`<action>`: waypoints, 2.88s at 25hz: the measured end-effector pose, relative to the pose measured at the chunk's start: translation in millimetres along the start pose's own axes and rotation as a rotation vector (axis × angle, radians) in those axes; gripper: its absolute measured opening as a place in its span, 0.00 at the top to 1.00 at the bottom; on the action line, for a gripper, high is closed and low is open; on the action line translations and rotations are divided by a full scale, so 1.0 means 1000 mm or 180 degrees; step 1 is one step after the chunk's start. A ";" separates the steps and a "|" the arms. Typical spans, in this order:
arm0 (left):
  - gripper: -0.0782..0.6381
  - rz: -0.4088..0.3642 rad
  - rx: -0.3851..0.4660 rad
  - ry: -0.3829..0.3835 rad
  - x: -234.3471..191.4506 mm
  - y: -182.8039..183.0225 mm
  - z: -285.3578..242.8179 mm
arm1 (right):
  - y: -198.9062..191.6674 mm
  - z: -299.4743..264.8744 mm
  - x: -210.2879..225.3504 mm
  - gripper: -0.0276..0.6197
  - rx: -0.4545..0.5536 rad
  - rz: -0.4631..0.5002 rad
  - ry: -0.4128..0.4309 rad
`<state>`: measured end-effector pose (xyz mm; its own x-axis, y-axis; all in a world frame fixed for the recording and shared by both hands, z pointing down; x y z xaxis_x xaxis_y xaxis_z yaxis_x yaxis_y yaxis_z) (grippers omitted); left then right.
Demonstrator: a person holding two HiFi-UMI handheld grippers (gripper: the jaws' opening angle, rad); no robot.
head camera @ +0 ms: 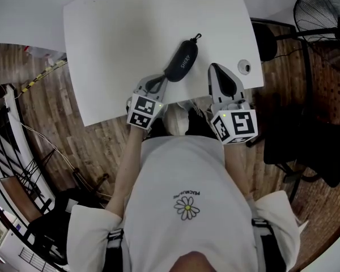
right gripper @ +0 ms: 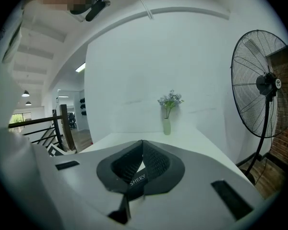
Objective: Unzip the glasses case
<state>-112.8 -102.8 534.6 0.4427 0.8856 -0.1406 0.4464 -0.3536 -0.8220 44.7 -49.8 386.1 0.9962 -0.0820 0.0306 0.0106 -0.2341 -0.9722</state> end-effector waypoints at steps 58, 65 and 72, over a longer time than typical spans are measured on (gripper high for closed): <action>0.87 -0.1523 -0.0229 -0.0500 0.035 0.151 -0.168 | -0.148 -0.056 0.068 0.72 -0.1967 -0.0289 -0.0912; 0.87 -0.1588 -0.0228 -0.0432 0.040 0.151 -0.171 | -0.148 -0.059 0.062 0.85 -0.1916 -0.0254 -0.0911; 0.87 -0.1526 -0.0147 -0.0405 0.040 0.148 -0.168 | -0.147 -0.056 0.065 0.93 -0.1872 -0.0385 -0.0921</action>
<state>101.5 -170.7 500.0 0.0820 0.9805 0.1786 0.6117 0.0920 -0.7857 102.9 -75.2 544.1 0.9750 0.2220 -0.0118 0.1561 -0.7215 -0.6746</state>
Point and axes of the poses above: the fingertips, and each gripper's own axes: z backward along the fingers, x to its right, y out of its top, the point moved 5 cm from there along z, backward along the fingers, and after that the axes turned 4 degrees about z, right-handed, at the moved point
